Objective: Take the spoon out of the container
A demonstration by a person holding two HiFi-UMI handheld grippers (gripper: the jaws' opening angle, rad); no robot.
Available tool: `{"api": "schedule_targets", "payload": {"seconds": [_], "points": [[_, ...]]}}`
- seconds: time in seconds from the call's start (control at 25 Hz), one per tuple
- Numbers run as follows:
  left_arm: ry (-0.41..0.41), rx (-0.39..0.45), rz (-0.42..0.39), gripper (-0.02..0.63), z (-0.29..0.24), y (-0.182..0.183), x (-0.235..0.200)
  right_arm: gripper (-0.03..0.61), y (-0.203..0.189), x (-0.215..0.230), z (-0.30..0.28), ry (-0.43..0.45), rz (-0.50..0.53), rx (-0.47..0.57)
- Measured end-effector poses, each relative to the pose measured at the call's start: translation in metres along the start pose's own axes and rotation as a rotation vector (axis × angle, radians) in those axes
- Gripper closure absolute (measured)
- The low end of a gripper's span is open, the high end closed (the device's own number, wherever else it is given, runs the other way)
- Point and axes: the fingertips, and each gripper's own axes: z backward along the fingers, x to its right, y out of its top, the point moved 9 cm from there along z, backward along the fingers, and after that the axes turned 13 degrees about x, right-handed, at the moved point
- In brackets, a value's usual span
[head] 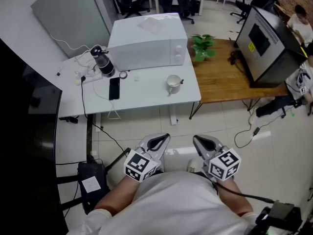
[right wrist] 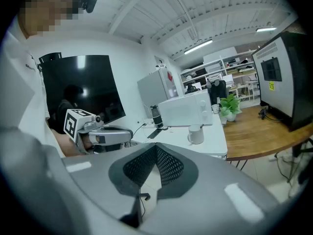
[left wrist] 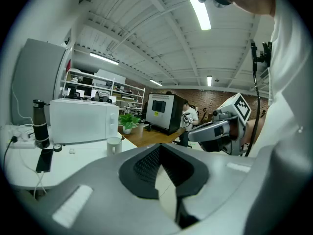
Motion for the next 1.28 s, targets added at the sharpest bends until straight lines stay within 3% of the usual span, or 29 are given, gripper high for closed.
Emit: {"api": "schedule_targets", "payload": {"seconds": [0.28, 0.64, 0.96, 1.28], "points": [[-0.028, -0.011, -0.012, 0.61, 0.018, -0.002, -0.021, 0.572, -0.006, -0.021, -0.023, -0.022, 0.005, 0.008], [-0.054, -0.003, 0.029, 0.611, 0.03, -0.007, -0.061, 0.572, -0.01, -0.038, -0.056, -0.05, 0.012, -0.017], [-0.031, -0.005, 0.049, 0.61, 0.001, -0.008, -0.092, 0.571, 0.005, 0.0, -0.093, -0.038, 0.023, -0.028], [0.049, -0.006, 0.047, 0.609, -0.074, 0.007, -0.127, 0.571, 0.042, 0.089, -0.139, 0.057, 0.013, -0.04]]}}
